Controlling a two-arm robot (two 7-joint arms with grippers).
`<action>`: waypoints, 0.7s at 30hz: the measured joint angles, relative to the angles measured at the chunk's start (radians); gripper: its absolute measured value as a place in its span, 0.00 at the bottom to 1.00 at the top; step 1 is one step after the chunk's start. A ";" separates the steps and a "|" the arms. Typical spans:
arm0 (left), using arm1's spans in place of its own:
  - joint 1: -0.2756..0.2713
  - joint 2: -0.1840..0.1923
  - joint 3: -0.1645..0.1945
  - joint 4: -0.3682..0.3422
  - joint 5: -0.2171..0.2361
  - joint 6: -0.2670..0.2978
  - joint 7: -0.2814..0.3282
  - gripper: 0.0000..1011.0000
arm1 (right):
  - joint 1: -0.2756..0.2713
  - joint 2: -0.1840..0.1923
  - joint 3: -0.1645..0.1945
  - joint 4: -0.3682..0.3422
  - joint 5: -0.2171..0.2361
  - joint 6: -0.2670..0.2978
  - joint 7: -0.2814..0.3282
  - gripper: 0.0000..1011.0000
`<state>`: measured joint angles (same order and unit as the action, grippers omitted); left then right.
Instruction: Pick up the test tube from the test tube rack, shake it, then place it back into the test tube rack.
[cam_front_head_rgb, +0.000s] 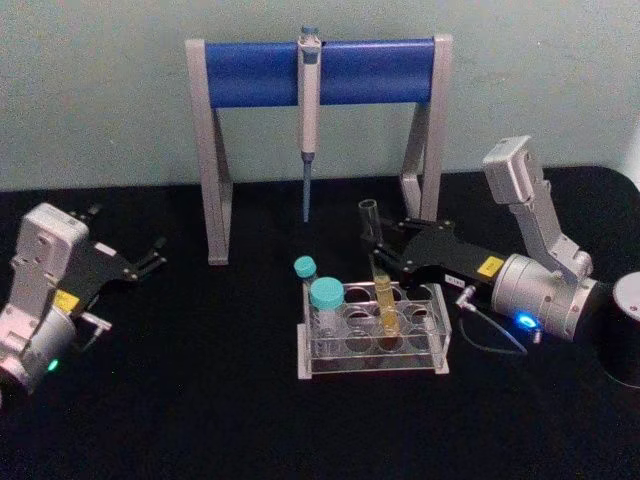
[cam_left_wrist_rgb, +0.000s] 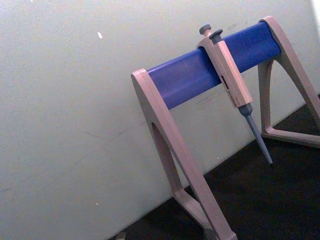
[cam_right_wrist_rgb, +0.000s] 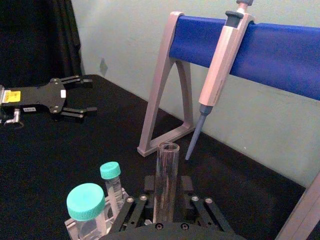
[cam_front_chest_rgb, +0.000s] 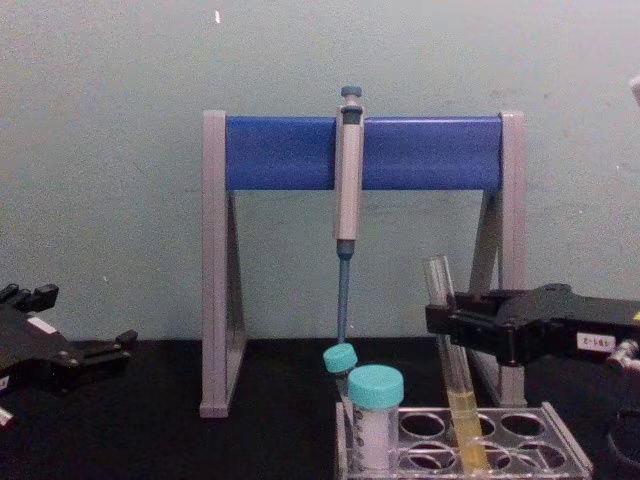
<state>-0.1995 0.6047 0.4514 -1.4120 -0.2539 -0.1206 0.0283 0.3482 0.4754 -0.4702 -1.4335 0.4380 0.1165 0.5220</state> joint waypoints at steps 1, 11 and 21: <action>0.000 0.000 0.000 0.000 0.000 0.000 0.000 0.99 | 0.000 0.000 0.000 0.000 0.000 0.000 0.000 0.32; 0.000 0.000 0.000 0.000 0.000 0.000 0.000 0.99 | 0.000 0.000 0.000 0.000 0.000 0.000 0.000 0.23; 0.000 0.000 0.000 0.000 0.000 0.000 0.000 0.99 | -0.001 0.000 0.000 0.000 0.000 -0.003 0.000 0.23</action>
<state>-0.1995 0.6047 0.4514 -1.4119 -0.2539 -0.1205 0.0283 0.3474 0.4758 -0.4701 -1.4336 0.4381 0.1140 0.5221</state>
